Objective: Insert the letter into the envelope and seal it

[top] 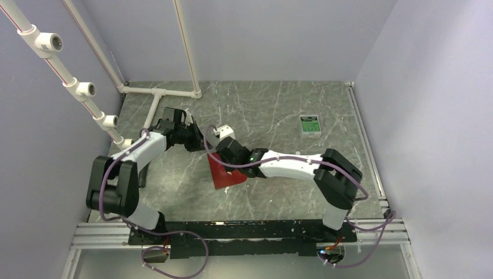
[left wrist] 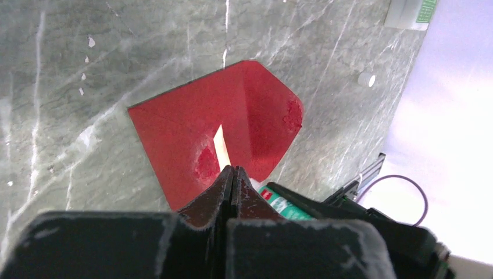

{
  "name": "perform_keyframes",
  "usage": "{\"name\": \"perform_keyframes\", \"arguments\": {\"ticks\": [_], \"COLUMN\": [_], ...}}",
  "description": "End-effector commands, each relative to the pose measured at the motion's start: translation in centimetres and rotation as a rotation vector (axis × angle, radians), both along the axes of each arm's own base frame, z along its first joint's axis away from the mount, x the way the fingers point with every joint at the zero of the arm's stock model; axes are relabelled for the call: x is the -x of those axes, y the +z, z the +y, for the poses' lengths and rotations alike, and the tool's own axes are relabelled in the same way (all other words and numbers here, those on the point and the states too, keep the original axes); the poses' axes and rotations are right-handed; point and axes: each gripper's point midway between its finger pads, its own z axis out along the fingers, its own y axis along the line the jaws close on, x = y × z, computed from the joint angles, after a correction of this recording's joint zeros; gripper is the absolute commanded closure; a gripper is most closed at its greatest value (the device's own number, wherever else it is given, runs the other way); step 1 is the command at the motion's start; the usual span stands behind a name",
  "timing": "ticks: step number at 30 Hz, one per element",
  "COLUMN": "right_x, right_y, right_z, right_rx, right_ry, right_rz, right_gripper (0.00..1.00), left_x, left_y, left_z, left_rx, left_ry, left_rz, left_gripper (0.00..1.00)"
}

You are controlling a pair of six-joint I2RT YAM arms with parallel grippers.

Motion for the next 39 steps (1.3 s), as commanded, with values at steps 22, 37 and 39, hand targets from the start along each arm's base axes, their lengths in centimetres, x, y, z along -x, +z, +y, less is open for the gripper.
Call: {"name": "perform_keyframes", "arguments": {"ticks": [22, 37, 39], "right_x": [0.0, -3.0, -3.5], "right_y": [-5.0, -7.0, -7.4], "right_z": [2.5, 1.3, 1.4], "right_rx": [0.155, 0.216, 0.223], "right_ry": [0.074, 0.004, 0.003], "right_rz": [0.064, 0.071, 0.078], "right_gripper": [1.0, 1.0, 1.0], "left_x": [0.1, 1.5, 1.8], "left_y": [-9.8, -13.2, -13.4], "left_z": [0.0, 1.2, 1.3], "left_rx": [-0.034, -0.182, -0.198], "left_ry": [0.006, -0.002, -0.002], "left_rz": [0.259, 0.388, 0.394], "left_gripper": [0.97, 0.97, 0.98]}}
